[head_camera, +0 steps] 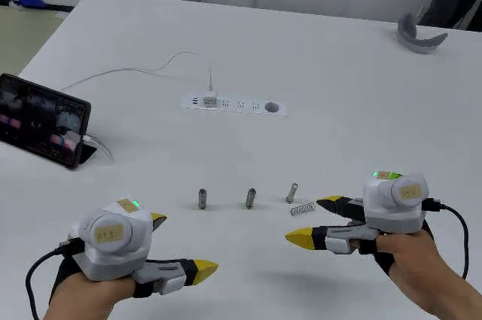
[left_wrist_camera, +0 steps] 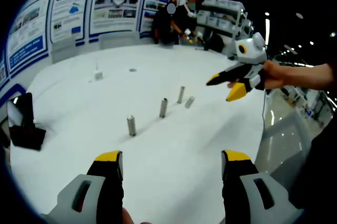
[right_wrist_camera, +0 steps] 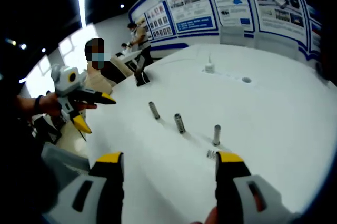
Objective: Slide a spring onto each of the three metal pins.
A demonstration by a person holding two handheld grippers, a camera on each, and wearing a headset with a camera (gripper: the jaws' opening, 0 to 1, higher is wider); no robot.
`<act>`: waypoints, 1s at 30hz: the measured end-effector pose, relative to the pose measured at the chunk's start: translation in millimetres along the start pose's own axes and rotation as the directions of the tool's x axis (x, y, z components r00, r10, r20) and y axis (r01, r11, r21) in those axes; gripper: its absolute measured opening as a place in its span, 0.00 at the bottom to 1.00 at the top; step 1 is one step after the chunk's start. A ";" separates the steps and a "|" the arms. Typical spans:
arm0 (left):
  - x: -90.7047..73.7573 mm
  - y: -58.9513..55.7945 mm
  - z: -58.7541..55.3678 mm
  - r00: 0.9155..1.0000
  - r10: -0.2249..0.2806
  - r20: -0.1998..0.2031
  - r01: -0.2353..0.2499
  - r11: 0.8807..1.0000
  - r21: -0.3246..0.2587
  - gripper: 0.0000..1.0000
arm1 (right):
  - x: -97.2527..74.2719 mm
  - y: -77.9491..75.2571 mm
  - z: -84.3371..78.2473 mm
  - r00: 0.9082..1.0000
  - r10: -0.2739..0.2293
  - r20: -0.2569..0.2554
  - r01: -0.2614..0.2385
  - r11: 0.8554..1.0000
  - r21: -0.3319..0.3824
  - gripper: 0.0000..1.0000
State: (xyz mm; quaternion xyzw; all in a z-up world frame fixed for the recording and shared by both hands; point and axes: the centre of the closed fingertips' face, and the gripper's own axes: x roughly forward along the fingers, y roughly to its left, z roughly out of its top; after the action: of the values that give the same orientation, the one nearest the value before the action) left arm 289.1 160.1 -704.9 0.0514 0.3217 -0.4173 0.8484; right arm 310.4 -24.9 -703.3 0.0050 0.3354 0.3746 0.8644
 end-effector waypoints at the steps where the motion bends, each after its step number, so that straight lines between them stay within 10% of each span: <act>1: 0.6 -0.3 0.6 1.000 -0.002 0.000 0.002 1.000 0.003 0.78 | -2.1 0.2 -0.9 1.000 -0.002 0.003 0.002 1.000 0.004 0.73; 30: 33.6 -31.6 19.7 0.995 -0.096 -0.027 0.098 0.992 0.084 0.78 | -35.9 2.3 -26.9 0.999 -0.051 0.015 0.050 0.997 0.052 0.78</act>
State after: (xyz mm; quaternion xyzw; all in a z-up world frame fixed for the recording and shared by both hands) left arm 290.5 110.0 -703.5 0.0768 0.3153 -0.4707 0.8204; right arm 275.5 -53.1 -702.8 0.0217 0.3378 0.3437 0.8759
